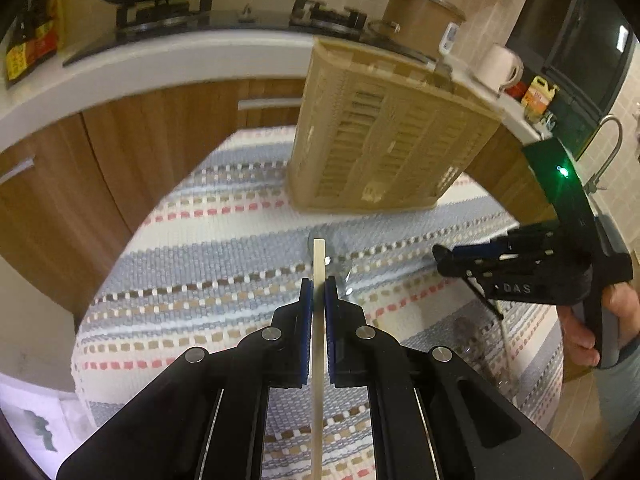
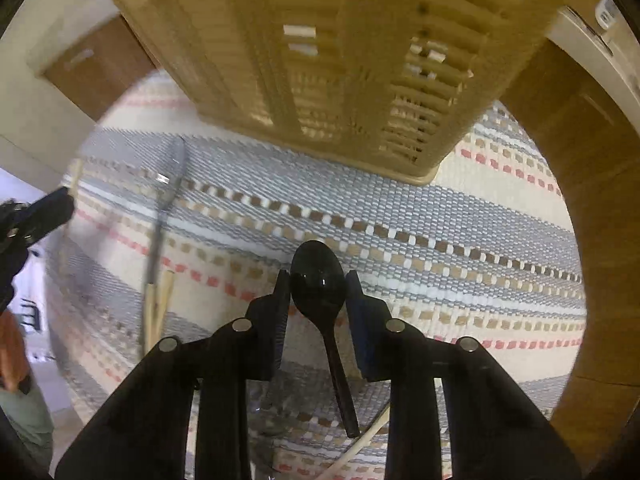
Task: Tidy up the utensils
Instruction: 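Lift the chopstick and black spoon and drop them into the caddy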
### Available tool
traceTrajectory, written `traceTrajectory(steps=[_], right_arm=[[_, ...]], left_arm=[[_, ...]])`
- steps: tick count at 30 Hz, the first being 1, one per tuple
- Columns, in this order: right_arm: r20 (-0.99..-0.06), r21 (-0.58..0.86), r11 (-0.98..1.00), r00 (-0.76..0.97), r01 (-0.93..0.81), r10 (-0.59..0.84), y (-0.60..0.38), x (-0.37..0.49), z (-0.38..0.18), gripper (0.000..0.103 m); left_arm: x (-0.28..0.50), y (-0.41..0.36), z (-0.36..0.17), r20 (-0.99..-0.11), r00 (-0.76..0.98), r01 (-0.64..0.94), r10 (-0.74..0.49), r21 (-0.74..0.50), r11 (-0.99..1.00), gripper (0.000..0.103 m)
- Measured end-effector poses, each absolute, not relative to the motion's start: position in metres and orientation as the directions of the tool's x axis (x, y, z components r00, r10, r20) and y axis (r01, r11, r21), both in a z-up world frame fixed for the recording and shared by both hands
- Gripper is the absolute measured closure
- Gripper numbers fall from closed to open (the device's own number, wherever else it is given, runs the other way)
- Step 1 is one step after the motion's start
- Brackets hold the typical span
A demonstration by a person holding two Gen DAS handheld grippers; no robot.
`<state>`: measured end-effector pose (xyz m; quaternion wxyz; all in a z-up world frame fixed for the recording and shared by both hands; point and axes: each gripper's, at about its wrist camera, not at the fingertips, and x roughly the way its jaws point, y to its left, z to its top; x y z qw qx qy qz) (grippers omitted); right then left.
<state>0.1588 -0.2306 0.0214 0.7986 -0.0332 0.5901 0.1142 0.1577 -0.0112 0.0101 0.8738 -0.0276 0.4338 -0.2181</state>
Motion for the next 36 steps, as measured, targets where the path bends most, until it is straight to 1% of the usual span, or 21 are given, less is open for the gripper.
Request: traceTrajectory(steps=[4,7,11,12,13,15,16,18,19,21,24,25,26,30,36], right_arm=[[-0.880,0.186,0.953,0.390,-0.240,0.270,-0.243,0.126,0.056,0.078],[-0.812,0.240,0.936,0.475,-0.259,0.340,-0.251,0.109,0.085,0.078],[-0.690,0.267,0.917,0.605,-0.298,0.398,-0.263,0.101,0.133,0.078],[-0.642,0.266,0.913,0.649,-0.310,0.408,-0.265,0.098,0.147,0.078],[-0.610,0.265,0.911,0.676,-0.316,0.412,-0.267,0.097,0.156,0.078],[-0.537,0.260,0.911,0.736,-0.320,0.411,-0.272,0.099,0.175,0.078],[-0.498,0.261,0.912,0.766,-0.315,0.407,-0.275,0.104,0.183,0.078],[-0.449,0.269,0.916,0.803,-0.297,0.392,-0.280,0.114,0.190,0.078],[-0.433,0.269,0.919,0.816,-0.288,0.382,-0.281,0.118,0.192,0.078],[-0.402,0.260,0.929,0.845,-0.264,0.353,-0.286,0.133,0.195,0.078],[-0.386,0.277,0.930,0.858,-0.242,0.338,-0.296,0.157,0.198,0.078],[-0.382,0.284,0.930,0.861,-0.235,0.335,-0.295,0.165,0.193,0.078],[-0.378,0.287,0.931,0.867,-0.224,0.325,-0.297,0.172,0.190,0.078],[-0.379,0.295,0.934,0.872,-0.203,0.309,-0.301,0.196,0.176,0.078],[-0.387,0.290,0.940,0.876,-0.182,0.289,-0.300,0.212,0.163,0.078]], left_arm=[[0.149,-0.009,0.037,-0.673,0.604,0.370,-0.427,-0.238,0.898,0.099],[0.144,-0.007,0.065,-0.594,0.659,0.384,-0.462,-0.263,0.885,0.099],[0.142,-0.009,0.108,-0.454,0.731,0.414,-0.510,-0.299,0.860,0.099],[0.143,-0.010,0.120,-0.411,0.752,0.420,-0.516,-0.304,0.855,0.099],[0.143,-0.012,0.129,-0.380,0.765,0.426,-0.520,-0.308,0.851,0.099],[0.145,-0.015,0.149,-0.284,0.796,0.445,-0.534,-0.322,0.836,0.099],[0.147,-0.017,0.155,-0.251,0.806,0.451,-0.536,-0.324,0.831,0.099],[0.154,-0.021,0.168,-0.181,0.824,0.460,-0.537,-0.339,0.821,0.099],[0.157,-0.022,0.173,-0.152,0.832,0.461,-0.534,-0.348,0.816,0.099],[0.164,-0.026,0.181,-0.082,0.869,0.437,-0.487,-0.333,0.836,0.099],[0.177,-0.031,0.183,-0.027,0.890,0.421,-0.456,-0.339,0.842,0.099],[0.181,-0.033,0.182,0.000,0.906,0.399,-0.422,-0.331,0.855,0.099],[0.187,-0.033,0.179,0.010,0.917,0.378,-0.399,-0.341,0.861,0.099],[0.213,-0.036,0.164,-0.010,0.933,0.328,-0.359,-0.378,0.866,0.099],[0.228,-0.040,0.146,-0.015,0.950,0.289,-0.312,-0.335,0.897,0.099]])
